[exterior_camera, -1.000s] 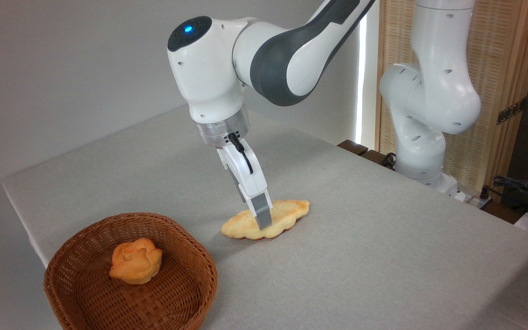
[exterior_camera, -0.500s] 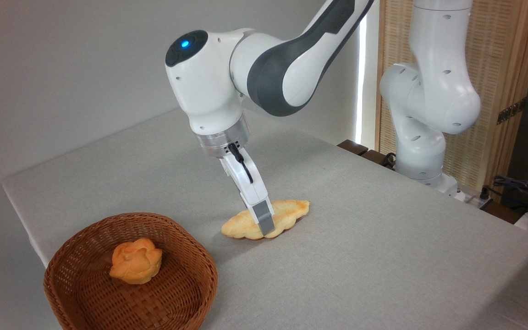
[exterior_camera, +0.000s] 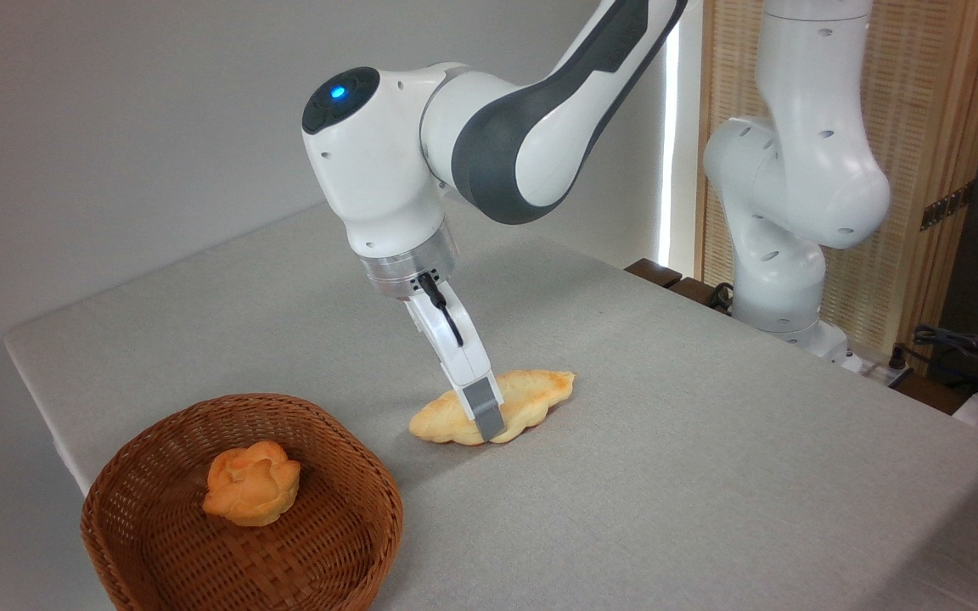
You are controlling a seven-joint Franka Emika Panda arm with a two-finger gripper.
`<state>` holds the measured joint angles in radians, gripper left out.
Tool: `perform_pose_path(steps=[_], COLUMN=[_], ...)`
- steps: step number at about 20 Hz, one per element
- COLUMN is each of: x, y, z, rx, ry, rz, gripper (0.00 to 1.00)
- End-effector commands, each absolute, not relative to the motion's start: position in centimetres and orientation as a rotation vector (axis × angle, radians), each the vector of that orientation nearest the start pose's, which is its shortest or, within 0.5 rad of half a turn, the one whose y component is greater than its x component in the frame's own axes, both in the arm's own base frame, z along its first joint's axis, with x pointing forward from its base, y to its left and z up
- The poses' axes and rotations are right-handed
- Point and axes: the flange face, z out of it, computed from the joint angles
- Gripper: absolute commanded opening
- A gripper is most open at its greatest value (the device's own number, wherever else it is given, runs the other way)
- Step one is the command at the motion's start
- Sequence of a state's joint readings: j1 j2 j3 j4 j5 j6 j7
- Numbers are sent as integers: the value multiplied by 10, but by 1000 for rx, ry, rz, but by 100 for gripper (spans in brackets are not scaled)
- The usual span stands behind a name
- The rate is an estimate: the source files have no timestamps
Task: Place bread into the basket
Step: 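Close the gripper fingers around the middle of the bread roll, then lift the bread roll and carry it over the wicker basket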
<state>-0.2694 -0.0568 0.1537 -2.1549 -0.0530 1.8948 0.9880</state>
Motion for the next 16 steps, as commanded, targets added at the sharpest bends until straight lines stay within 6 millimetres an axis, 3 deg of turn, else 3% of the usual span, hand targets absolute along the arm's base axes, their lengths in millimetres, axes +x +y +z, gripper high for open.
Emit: perform_pose_path(steps=[1,8,14,16], x=[499,501,531,538], y=[-60,-60,-57,-57], z=[409,416,482,496], rx=[-2780,-2785,-2798,-2785], ry=[1705,1700,1643,1621], rz=[246,221,-48,-114], gripper=[48,49,51,51])
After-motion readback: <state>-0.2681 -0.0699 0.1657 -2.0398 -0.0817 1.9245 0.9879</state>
